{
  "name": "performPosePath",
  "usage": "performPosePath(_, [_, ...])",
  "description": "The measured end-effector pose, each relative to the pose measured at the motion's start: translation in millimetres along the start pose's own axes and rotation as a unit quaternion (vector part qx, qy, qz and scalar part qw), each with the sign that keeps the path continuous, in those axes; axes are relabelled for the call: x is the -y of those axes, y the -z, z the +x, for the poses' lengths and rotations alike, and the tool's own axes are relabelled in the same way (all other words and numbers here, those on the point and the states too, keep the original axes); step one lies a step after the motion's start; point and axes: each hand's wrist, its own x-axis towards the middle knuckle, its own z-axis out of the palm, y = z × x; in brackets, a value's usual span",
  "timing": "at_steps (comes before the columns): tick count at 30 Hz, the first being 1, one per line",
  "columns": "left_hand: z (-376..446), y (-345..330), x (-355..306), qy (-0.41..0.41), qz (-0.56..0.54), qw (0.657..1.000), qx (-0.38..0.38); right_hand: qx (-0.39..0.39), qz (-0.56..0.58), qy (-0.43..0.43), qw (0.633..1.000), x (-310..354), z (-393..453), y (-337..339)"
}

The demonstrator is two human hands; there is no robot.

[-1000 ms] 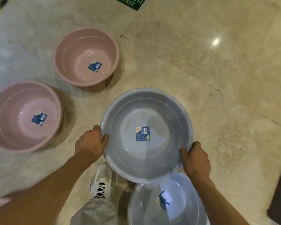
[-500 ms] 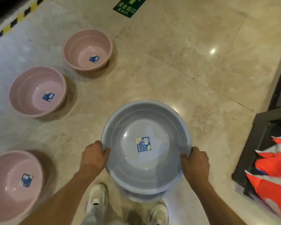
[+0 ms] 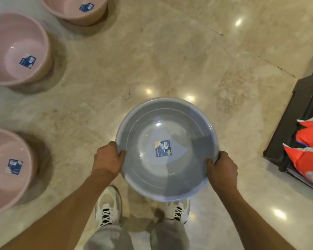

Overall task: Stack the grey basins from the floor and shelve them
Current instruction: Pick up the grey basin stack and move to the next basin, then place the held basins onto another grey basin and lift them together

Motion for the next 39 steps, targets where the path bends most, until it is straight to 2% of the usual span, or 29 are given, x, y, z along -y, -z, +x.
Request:
performPosePath(11, [-7, 19, 5, 0.004, -0.003, 1.0, -0.01, 0.013, -0.013, 0.006, 1.0, 11, -3, 9])
performPosePath(18, [16, -4, 13, 0.065, 0.023, 0.997, 0.044, 0.059, -0.025, -0.012, 0.998, 12, 17, -5])
performPosePath(28, [48, -46, 23, 0.079, -0.059, 0.994, 0.043, 0.1, -0.013, -0.048, 0.994, 5, 55, -42])
performPosePath(33, [70, -58, 20, 0.089, -0.202, 0.971, 0.094, 0.143, 0.049, -0.056, 0.987, 12, 83, -54])
performPosePath(39, [75, -51, 21, 0.107, -0.204, 0.968, 0.096, 0.169, 0.11, -0.088, 0.975, 20, 98, -55])
